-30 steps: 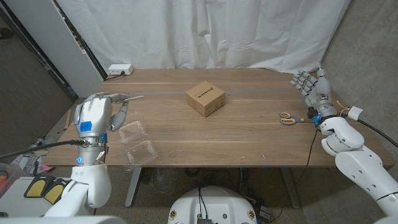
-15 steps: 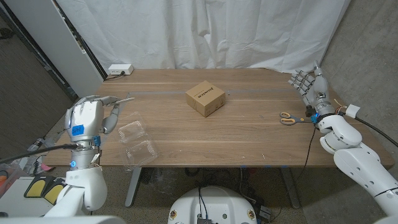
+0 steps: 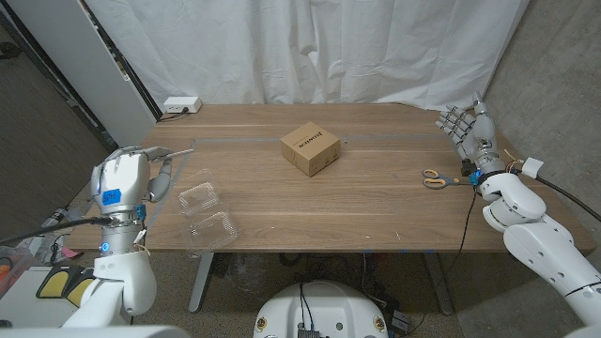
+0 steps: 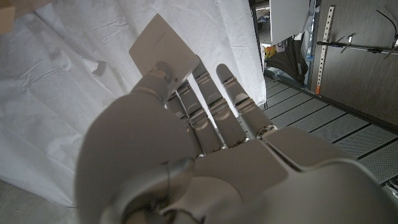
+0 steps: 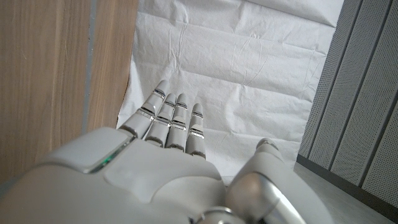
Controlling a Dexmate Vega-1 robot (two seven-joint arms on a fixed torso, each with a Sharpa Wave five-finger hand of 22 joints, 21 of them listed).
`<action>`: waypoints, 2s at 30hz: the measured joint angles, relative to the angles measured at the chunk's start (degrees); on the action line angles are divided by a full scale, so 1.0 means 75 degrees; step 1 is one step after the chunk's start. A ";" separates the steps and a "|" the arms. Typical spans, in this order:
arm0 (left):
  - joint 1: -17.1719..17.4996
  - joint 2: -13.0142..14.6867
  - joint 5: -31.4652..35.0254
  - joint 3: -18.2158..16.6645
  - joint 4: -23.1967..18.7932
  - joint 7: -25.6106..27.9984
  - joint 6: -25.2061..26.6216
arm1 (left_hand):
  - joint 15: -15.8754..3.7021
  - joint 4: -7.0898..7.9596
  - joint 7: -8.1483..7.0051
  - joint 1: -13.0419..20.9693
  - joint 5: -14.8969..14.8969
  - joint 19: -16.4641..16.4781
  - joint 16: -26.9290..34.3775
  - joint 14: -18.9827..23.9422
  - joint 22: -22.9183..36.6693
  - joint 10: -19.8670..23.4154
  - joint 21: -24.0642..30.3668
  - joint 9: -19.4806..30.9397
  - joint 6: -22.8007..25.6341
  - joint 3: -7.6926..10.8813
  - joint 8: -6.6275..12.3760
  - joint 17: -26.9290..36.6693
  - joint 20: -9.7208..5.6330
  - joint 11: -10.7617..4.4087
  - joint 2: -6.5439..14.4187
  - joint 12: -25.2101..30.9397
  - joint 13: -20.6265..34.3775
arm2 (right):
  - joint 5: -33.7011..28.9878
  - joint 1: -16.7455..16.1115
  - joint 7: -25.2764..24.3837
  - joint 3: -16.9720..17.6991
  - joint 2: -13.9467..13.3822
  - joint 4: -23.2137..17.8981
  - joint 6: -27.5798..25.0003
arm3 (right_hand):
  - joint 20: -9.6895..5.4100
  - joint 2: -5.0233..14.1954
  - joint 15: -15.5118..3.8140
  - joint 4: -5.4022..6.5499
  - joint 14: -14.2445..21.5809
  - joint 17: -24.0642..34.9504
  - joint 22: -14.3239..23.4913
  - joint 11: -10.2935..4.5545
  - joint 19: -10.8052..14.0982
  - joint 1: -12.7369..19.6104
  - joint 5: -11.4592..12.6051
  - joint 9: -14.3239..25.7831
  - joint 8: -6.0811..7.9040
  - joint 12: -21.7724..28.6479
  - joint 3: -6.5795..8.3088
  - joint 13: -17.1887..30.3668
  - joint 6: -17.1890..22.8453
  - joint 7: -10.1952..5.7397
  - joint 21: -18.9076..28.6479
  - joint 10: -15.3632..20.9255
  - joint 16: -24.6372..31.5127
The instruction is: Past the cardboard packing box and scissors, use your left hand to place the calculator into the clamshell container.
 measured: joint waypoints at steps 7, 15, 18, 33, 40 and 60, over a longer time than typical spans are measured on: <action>-0.0018 0.0001 -0.0079 -0.0068 0.0119 -0.0017 0.0014 | 0.0006 0.0000 0.0000 -0.0001 -0.0003 0.0000 0.0000 -0.0007 0.0000 -0.0001 0.0000 0.0000 0.0000 0.0000 -0.0008 -0.0001 0.0000 0.0000 -0.0001 -0.0001 0.0000 | -0.0017 -0.0026 -0.0041 -0.0012 -0.0017 -0.0060 -0.0019 | 0.0028 0.0000 0.0000 0.0000 0.0000 0.0000 0.0000 0.0000 0.0028 0.0000 0.0000 0.0000 0.0000 0.0000 0.0000 0.0005 0.0000 0.0000 0.0000 0.0000 0.0000; -0.0120 0.0073 -0.0147 -0.0101 0.0341 -0.0074 0.0067 | 0.0009 0.0001 0.0000 -0.0002 -0.0006 0.0000 0.0000 -0.0009 0.0000 -0.0002 0.0000 0.0000 0.0000 0.0000 0.0019 0.0006 0.0001 0.0001 -0.0002 -0.0003 -0.0001 | -0.0046 -0.0032 -0.0099 -0.0038 -0.0022 -0.0105 -0.0061 | 0.0028 0.0000 0.0000 0.0000 0.0000 0.0000 0.0000 0.0000 0.0028 0.0000 0.0000 0.0000 0.0000 0.0001 0.0000 0.0005 -0.0001 -0.0001 -0.0027 0.0000 0.0000; -0.0151 0.0107 -0.0170 -0.0101 0.0397 -0.0090 0.0097 | 0.0009 -0.0009 0.0000 -0.0032 -0.0006 -0.0001 0.0000 -0.0009 0.0000 -0.0002 0.0000 0.0000 0.0000 0.0042 0.0020 0.0006 0.0001 0.0001 -0.0032 -0.0004 -0.0001 | -0.0053 -0.0033 -0.0114 -0.0046 -0.0023 -0.0120 -0.0066 | 0.0028 0.0000 0.0000 0.0000 0.0000 0.0000 0.0000 0.0000 0.0028 0.0000 0.0000 0.0000 0.0000 0.0001 0.0000 0.0005 -0.0001 -0.0001 -0.0027 0.0000 0.0000; -0.0532 0.0461 -0.0409 0.0160 0.0890 -0.0235 0.0207 | 0.0011 0.0043 0.0000 -0.0082 -0.0034 -0.0001 0.0000 -0.0011 0.0000 -0.0003 -0.0001 0.0000 0.0000 0.0116 0.0020 0.0006 0.0001 0.0002 -0.0082 0.0001 -0.0007 | -0.0139 -0.0024 -0.0284 -0.0110 -0.0002 -0.0214 -0.0132 | -0.0014 0.0000 0.0000 0.0000 0.0000 0.0000 0.0000 0.0000 0.0069 0.0000 0.0000 0.0000 0.0000 0.0001 0.0000 0.0004 -0.0001 -0.0001 -0.0055 0.0000 0.0000; -0.0729 0.0686 -0.0543 0.0366 0.1105 -0.0295 0.0264 | 0.0011 0.0041 0.0000 -0.0082 -0.0035 -0.0001 0.0000 -0.0011 0.0000 -0.0004 0.0000 0.0000 0.0000 0.0118 0.0017 0.0006 0.0001 0.0003 -0.0082 0.0000 -0.0007 | -0.0161 0.0023 -0.0338 -0.0160 0.0012 -0.0227 -0.0165 | -0.0014 0.0000 0.0000 0.0000 0.0000 0.0000 0.0000 0.0000 0.0069 0.0000 0.0000 0.0000 0.0000 0.0002 0.0001 0.0003 -0.0001 -0.0001 -0.0086 0.0000 0.0000; -0.1185 0.1227 -0.0940 0.0968 0.1556 -0.0334 0.0561 | 0.0012 0.0050 0.0000 -0.0099 -0.0041 -0.0001 0.0000 -0.0012 0.0000 -0.0016 -0.0001 0.0001 0.0000 0.0172 0.0000 0.0041 0.0002 0.0015 -0.0099 -0.0002 0.0010 | -0.0199 0.0090 -0.0477 -0.0243 0.0034 -0.0239 -0.0256 | -0.0014 0.0040 0.0000 -0.0022 0.0000 0.0000 0.0000 0.0000 0.0068 -0.0040 0.0000 0.0000 0.0000 0.0003 -0.0022 0.0002 -0.0001 -0.0001 -0.0114 0.0000 -0.0030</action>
